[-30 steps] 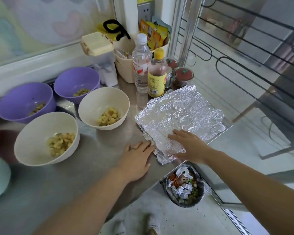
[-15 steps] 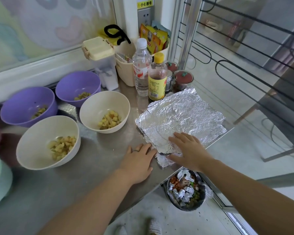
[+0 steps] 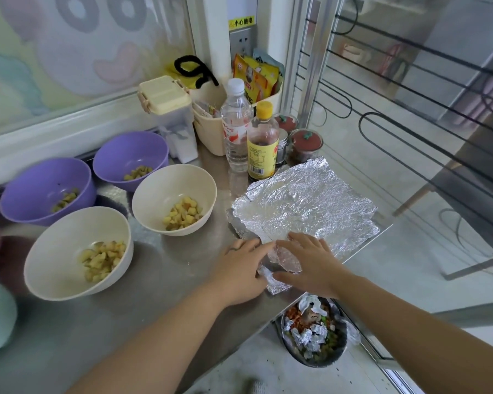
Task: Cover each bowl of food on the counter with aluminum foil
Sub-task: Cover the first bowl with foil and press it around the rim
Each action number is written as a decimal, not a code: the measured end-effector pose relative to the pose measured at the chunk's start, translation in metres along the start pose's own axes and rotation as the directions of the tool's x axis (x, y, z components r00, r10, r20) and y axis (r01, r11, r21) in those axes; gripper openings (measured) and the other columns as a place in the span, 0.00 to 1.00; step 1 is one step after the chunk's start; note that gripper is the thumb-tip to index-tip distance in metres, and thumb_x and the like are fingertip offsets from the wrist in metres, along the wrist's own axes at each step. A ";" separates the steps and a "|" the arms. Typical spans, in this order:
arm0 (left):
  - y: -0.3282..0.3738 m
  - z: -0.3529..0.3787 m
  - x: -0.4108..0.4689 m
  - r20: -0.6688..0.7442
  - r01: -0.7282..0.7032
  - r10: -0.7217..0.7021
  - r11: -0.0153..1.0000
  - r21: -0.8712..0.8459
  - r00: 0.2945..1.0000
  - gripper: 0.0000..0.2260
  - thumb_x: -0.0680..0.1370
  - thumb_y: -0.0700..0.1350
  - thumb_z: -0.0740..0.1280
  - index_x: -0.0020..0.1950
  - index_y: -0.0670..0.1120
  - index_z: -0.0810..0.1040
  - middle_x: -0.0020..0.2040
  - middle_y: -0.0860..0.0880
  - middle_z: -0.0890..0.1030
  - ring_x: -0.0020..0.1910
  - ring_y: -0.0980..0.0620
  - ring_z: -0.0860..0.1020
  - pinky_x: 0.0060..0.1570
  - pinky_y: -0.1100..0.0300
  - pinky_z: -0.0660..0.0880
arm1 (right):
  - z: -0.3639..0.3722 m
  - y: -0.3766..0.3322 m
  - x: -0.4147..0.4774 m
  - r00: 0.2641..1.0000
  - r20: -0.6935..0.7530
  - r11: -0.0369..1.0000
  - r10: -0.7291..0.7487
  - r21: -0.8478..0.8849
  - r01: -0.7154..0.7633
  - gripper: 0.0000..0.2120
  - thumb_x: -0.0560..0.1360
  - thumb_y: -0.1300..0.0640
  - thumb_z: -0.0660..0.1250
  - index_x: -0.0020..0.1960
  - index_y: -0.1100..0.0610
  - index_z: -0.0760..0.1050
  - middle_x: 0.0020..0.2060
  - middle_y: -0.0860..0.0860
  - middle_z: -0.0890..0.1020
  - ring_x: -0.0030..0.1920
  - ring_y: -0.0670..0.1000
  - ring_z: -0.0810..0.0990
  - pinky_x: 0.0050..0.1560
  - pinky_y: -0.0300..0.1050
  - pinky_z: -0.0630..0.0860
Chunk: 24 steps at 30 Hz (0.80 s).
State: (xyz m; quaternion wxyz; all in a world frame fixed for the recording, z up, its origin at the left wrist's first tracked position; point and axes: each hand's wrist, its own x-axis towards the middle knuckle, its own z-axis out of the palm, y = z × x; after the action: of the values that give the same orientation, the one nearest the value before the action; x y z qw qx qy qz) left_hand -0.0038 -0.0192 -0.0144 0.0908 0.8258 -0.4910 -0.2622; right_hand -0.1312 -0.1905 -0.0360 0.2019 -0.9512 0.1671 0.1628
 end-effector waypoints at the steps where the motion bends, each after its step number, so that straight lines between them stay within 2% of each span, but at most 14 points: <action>1: 0.004 -0.004 0.003 0.011 0.029 -0.028 0.995 -0.098 1.000 0.33 0.76 0.49 0.61 0.80 0.60 0.54 0.78 0.54 0.61 0.76 0.46 0.58 0.74 0.49 0.60 | -0.001 0.001 0.000 1.000 -0.003 1.000 -0.002 0.013 0.002 0.46 0.66 0.19 0.48 0.80 0.38 0.52 0.81 0.48 0.54 0.81 0.54 0.50 0.78 0.67 0.48; 4: 0.017 -0.017 0.010 0.018 0.106 -0.110 0.882 -0.459 0.994 0.29 0.77 0.46 0.63 0.78 0.56 0.64 0.75 0.55 0.67 0.72 0.55 0.67 0.70 0.57 0.65 | -0.005 0.001 -0.002 0.999 -0.036 0.998 -0.001 0.059 0.004 0.51 0.64 0.15 0.49 0.81 0.39 0.49 0.81 0.47 0.54 0.81 0.53 0.51 0.78 0.66 0.49; 7: 0.022 -0.037 0.011 -0.013 0.106 -0.159 0.718 -0.688 0.987 0.24 0.78 0.44 0.63 0.74 0.56 0.70 0.59 0.54 0.80 0.52 0.59 0.76 0.51 0.66 0.71 | -0.013 0.002 -0.005 0.992 -0.125 0.998 -0.006 0.055 0.013 0.51 0.67 0.19 0.54 0.82 0.44 0.47 0.81 0.46 0.56 0.80 0.53 0.53 0.79 0.63 0.50; 8: 0.022 -0.044 0.011 -0.035 0.081 -0.155 0.680 -0.729 0.987 0.22 0.79 0.44 0.63 0.73 0.57 0.72 0.55 0.56 0.79 0.48 0.60 0.75 0.46 0.69 0.69 | -0.018 0.004 -0.006 0.986 -0.168 0.998 0.002 0.068 0.010 0.48 0.71 0.24 0.59 0.82 0.45 0.49 0.80 0.46 0.58 0.80 0.53 0.55 0.80 0.61 0.51; 10: 0.021 -0.058 0.012 -0.090 0.036 -0.167 0.629 -0.776 0.982 0.21 0.79 0.44 0.64 0.71 0.58 0.74 0.56 0.58 0.77 0.48 0.63 0.75 0.46 0.72 0.67 | -0.027 0.006 -0.008 0.970 -0.240 0.990 0.033 0.138 0.001 0.41 0.76 0.34 0.65 0.82 0.47 0.53 0.79 0.46 0.63 0.77 0.52 0.61 0.79 0.58 0.55; 13: 0.021 -0.076 0.012 -0.129 0.011 -0.197 0.586 -0.810 0.972 0.19 0.79 0.47 0.64 0.69 0.59 0.76 0.51 0.52 0.77 0.47 0.52 0.73 0.45 0.66 0.66 | -0.040 0.005 -0.009 0.950 -0.304 0.972 0.078 0.237 -0.004 0.29 0.81 0.49 0.67 0.80 0.48 0.62 0.76 0.46 0.69 0.74 0.52 0.68 0.75 0.56 0.64; 15: 0.020 -0.083 0.010 -0.172 -0.030 -0.202 0.562 -0.827 0.964 0.18 0.76 0.50 0.64 0.66 0.61 0.78 0.48 0.53 0.78 0.48 0.51 0.71 0.46 0.59 0.68 | -0.049 0.001 -0.006 0.934 -0.335 0.956 0.122 0.294 -0.019 0.23 0.80 0.63 0.65 0.73 0.49 0.73 0.68 0.48 0.78 0.66 0.53 0.76 0.66 0.52 0.74; 16: 0.019 -0.085 0.008 -0.211 -0.062 -0.208 0.556 -0.829 0.955 0.17 0.77 0.50 0.64 0.65 0.60 0.79 0.48 0.56 0.81 0.48 0.51 0.73 0.50 0.57 0.69 | -0.052 -0.001 -0.005 0.927 -0.343 0.947 0.152 0.321 -0.036 0.21 0.79 0.67 0.62 0.66 0.49 0.78 0.59 0.48 0.83 0.57 0.52 0.80 0.56 0.47 0.78; 17: 0.019 -0.088 0.006 -0.250 -0.095 -0.209 0.557 -0.825 0.945 0.17 0.78 0.50 0.64 0.66 0.58 0.79 0.50 0.59 0.84 0.48 0.53 0.77 0.56 0.57 0.71 | -0.054 -0.002 -0.003 0.920 -0.349 0.940 0.178 0.336 -0.055 0.21 0.78 0.69 0.60 0.58 0.46 0.80 0.48 0.46 0.84 0.47 0.51 0.80 0.43 0.41 0.76; 18: 0.019 -0.091 0.003 -0.288 -0.123 -0.207 0.572 -0.811 0.935 0.16 0.80 0.49 0.64 0.68 0.55 0.78 0.52 0.59 0.84 0.50 0.55 0.80 0.60 0.58 0.72 | -0.057 -0.003 -0.003 0.913 -0.352 0.933 0.205 0.352 -0.074 0.22 0.78 0.70 0.59 0.53 0.43 0.79 0.39 0.42 0.82 0.38 0.49 0.78 0.33 0.36 0.70; 19: 0.017 -0.092 -0.001 -0.332 -0.144 -0.205 0.613 -0.777 0.921 0.16 0.81 0.49 0.63 0.68 0.54 0.77 0.55 0.59 0.83 0.53 0.59 0.81 0.61 0.59 0.73 | -0.058 -0.004 -0.002 0.904 -0.356 0.921 0.238 0.378 -0.094 0.23 0.78 0.70 0.58 0.52 0.42 0.78 0.34 0.39 0.78 0.33 0.45 0.75 0.28 0.34 0.65; 21: 0.005 -0.089 -0.007 -0.436 -0.120 -0.221 0.767 -0.630 0.872 0.15 0.81 0.48 0.64 0.68 0.53 0.76 0.59 0.59 0.81 0.57 0.61 0.79 0.60 0.61 0.74 | -0.057 -0.004 0.000 0.885 -0.364 0.886 0.291 0.452 -0.105 0.21 0.79 0.69 0.58 0.44 0.44 0.79 0.28 0.39 0.74 0.26 0.40 0.71 0.24 0.32 0.63; 23: -0.020 -0.082 -0.010 -0.530 0.032 -0.243 0.926 -0.376 0.813 0.16 0.79 0.47 0.65 0.67 0.53 0.76 0.61 0.55 0.79 0.60 0.54 0.78 0.62 0.54 0.73 | -0.053 -0.002 0.003 0.871 -0.359 0.851 0.337 0.511 -0.118 0.21 0.81 0.64 0.61 0.32 0.50 0.70 0.22 0.42 0.67 0.22 0.43 0.64 0.23 0.34 0.60; 24: -0.034 -0.078 -0.012 -0.523 0.154 -0.240 0.967 -0.202 0.818 0.17 0.79 0.48 0.65 0.68 0.53 0.74 0.63 0.53 0.78 0.62 0.50 0.76 0.63 0.51 0.71 | -0.051 -0.001 0.005 0.873 -0.345 0.843 0.344 0.524 -0.125 0.21 0.83 0.60 0.62 0.31 0.53 0.66 0.23 0.45 0.65 0.23 0.43 0.61 0.23 0.36 0.59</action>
State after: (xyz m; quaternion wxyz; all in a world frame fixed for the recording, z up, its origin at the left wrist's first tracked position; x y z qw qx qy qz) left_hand 0.0582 -0.0007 0.0416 0.2605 0.9032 -0.3355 -0.0614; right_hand -0.1141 -0.2129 0.0066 0.3703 -0.8531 0.3605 -0.0722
